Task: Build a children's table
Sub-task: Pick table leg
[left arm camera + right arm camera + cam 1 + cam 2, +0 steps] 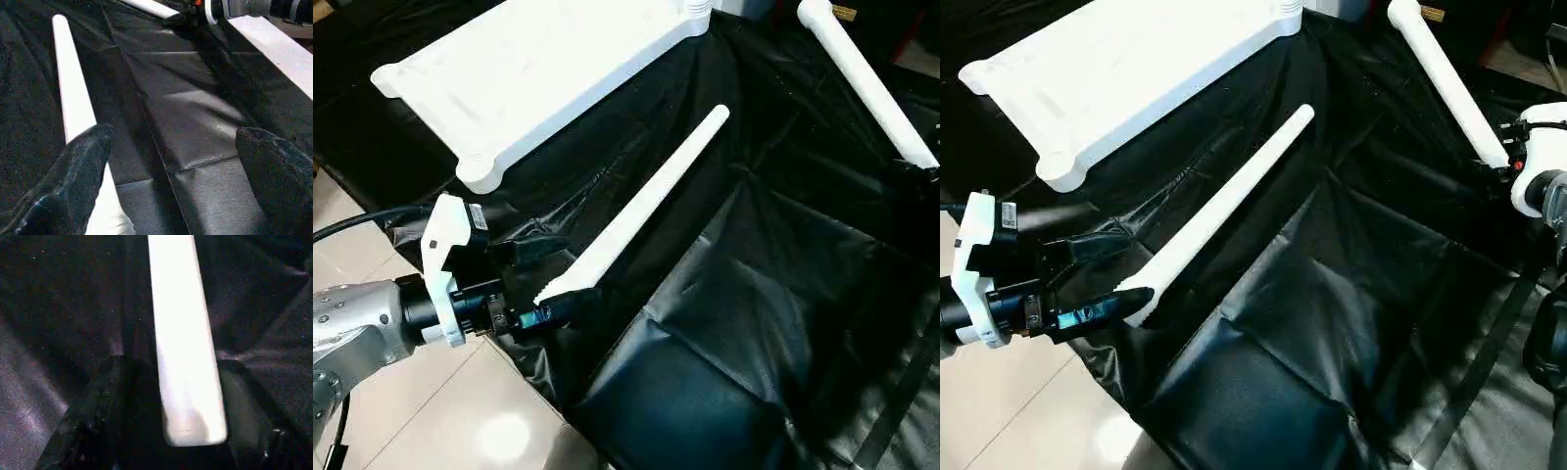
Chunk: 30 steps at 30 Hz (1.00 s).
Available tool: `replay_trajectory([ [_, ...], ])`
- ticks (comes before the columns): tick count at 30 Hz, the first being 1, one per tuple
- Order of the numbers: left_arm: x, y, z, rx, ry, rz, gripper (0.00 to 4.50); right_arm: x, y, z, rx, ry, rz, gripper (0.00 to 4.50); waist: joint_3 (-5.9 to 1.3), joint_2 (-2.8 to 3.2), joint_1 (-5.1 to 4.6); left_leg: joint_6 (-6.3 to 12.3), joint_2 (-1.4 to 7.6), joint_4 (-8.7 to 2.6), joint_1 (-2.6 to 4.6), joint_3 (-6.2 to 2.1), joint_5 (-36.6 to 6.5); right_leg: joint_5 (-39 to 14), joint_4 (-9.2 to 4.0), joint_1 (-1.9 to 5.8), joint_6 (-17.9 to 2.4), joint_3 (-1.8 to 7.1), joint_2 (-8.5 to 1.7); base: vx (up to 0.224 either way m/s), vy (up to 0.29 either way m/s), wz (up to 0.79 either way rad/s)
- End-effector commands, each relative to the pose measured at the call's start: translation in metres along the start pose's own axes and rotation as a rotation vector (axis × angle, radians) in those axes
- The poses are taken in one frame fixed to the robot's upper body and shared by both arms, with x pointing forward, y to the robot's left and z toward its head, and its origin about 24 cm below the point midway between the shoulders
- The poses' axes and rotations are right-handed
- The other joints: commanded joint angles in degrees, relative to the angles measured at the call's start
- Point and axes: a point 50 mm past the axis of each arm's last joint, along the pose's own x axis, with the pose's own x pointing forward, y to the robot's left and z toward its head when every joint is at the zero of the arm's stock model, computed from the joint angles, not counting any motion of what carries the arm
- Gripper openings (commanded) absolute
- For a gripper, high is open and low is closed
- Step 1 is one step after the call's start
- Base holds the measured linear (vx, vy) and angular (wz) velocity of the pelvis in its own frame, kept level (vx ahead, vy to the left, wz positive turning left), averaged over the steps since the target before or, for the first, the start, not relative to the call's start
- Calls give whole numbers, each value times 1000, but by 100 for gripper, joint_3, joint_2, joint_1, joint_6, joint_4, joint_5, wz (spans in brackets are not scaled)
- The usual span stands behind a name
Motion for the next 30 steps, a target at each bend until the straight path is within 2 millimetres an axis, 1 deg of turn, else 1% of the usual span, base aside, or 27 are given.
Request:
replay_trajectory([
  [1,-1,-1,0,12,15,-1,450,-2,-4,-12,20,58,-19,236,-567,-211,-4,1292,555,-335,171,-256,34,-481,-346,417,-1998,367,-568,0,0,0],
  [2,-1,-1,-1,12,14,0,450,-2,-4,-11,20,57,-21,236,-571,-212,-3,1294,554,-334,171,-254,44,-476,-345,417,-1998,366,-567,0,0,0],
  [4,-1,-1,-1,14,12,2,450,-2,-5,-11,20,57,-23,213,-580,-216,-4,1303,552,-329,168,-253,69,-462,-341,419,-1997,365,-564,0,0,0],
  [5,-1,0,-1,16,10,4,450,-2,-5,-12,21,58,-24,204,-587,-229,-5,1320,551,-328,168,-251,82,-457,-341,422,-1995,366,-567,0,0,0],
  [7,-2,1,-1,15,9,6,450,-2,-5,-12,17,61,-27,201,-594,-224,-2,1336,550,-322,166,-252,121,-446,-336,418,-1986,362,-567,0,0,0],
  [8,-2,1,-1,15,9,7,450,-2,-5,-12,17,61,-27,188,-594,-228,-5,1339,551,-322,167,-250,119,-446,-339,417,-1986,362,-566,0,0,0],
  [9,-2,1,-1,17,8,9,450,-3,-6,-12,19,60,-30,164,-611,-243,-5,1344,551,-319,169,-248,139,-427,-335,421,-1992,361,-564,0,0,0],
  [10,-2,1,-1,18,6,10,450,-3,-6,-13,18,61,-33,164,-616,-233,-1,1351,552,-316,170,-249,162,-405,-329,415,-1995,358,-558,0,0,0],
  [11,-2,1,-1,21,4,14,450,-3,-6,-13,19,59,-37,160,-622,-247,-4,1356,552,-317,173,-247,164,-398,-329,413,-1998,356,-553,0,0,0],
  [12,-2,1,-1,22,3,16,450,-3,-6,-13,19,59,-38,158,-621,-245,-2,1356,552,-314,170,-246,161,-406,-328,414,-1999,359,-560,0,0,0],
  [13,-2,1,-1,26,2,21,450,-3,-7,-13,20,57,-40,137,-634,-256,-2,1368,547,-308,167,-243,182,-399,-325,419,-1996,360,-563,0,0,0],
  [15,-2,1,-1,27,0,23,450,-3,-7,-13,27,51,-39,130,-637,-253,-3,1375,548,-304,167,-239,184,-404,-328,414,-1996,360,-561,0,0,0],
  [16,-2,2,-1,28,-1,26,450,-3,-7,-13,28,50,-40,125,-649,-273,-6,1382,548,-301,164,-235,187,-408,-326,423,-1996,361,-562,0,0,0],
  [17,-2,2,-1,28,-3,28,450,-4,-8,-12,28,46,-39,125,-654,-270,-4,1380,548,-300,171,-234,192,-416,-325,416,-1989,358,-558,0,0,0],
  [18,-2,2,-1,29,-4,29,450,-4,-8,-12,28,43,-38,124,-653,-284,-10,1385,545,-300,164,-231,180,-432,-328,418,-1983,358,-555,0,0,0],
  [20,-1,2,-1,34,-11,34,450,-4,-9,-12,29,36,-39,122,-660,-278,-7,1381,542,-294,160,-229,192,-444,-327,422,-1969,357,-562,0,0,0],
  [21,-1,2,-2,34,-13,34,450,-5,-9,-11,30,33,-38,122,-668,-301,-16,1391,545,-296,160,-225,206,-434,-324,422,-1963,356,-556,0,0,0],
  [22,0,2,-2,37,-15,35,450,-5,-10,-11,27,27,-37,121,-674,-297,-15,1403,543,-291,161,-222,226,-419,-321,418,-1956,354,-553,0,0,0],
  [23,0,1,-2,37,-24,38,450,-6,-11,-7,44,1,-38,121,-683,-308,-20,1427,541,-287,160,-221,258,-402,-314,419,-1952,352,-548,0,0,0],
  [24,1,1,-2,37,-29,40,450,-7,-12,-5,58,-19,-40,121,-696,-352,-34,1463,539,-282,154,-213,307,-360,-309,425,-1943,354,-550,0,0,0],
  [25,2,1,-2,37,-32,41,450,-8,-13,-4,66,-30,-42,121,-698,-341,-30,1479,542,-279,154,-217,335,-336,-299,425,-1942,354,-553,0,0,0],
  [26,3,2,-3,38,-36,45,450,-9,-15,0,83,-61,-44,121,-702,-379,-52,1520,537,-272,149,-201,367,-302,-303,420,-1941,354,-546,0,0,0],
  [27,3,2,-3,38,-36,45,450,-9,-15,0,83,-61,-44,121,-703,-363,-42,1529,539,-271,145,-212,380,-312,-291,423,-1938,350,-549,0,0,0],
  [28,3,2,-3,41,-44,52,450,-10,-16,4,95,-101,-40,121,-705,-357,-49,1549,537,-263,148,-204,390,-318,-294,412,-1925,347,-542,0,0,0],
  [29,5,2,-4,41,-55,59,450,-12,-17,9,114,-149,-34,121,-701,-388,-61,1568,541,-264,144,-204,374,-355,-292,410,-1915,346,-543,0,0,0],
  [30,6,2,-5,40,-58,61,450,-12,-17,12,130,-176,-27,121,-700,-400,-69,1570,539,-263,145,-199,349,-393,-304,410,-1903,346,-545,0,0,0],
])
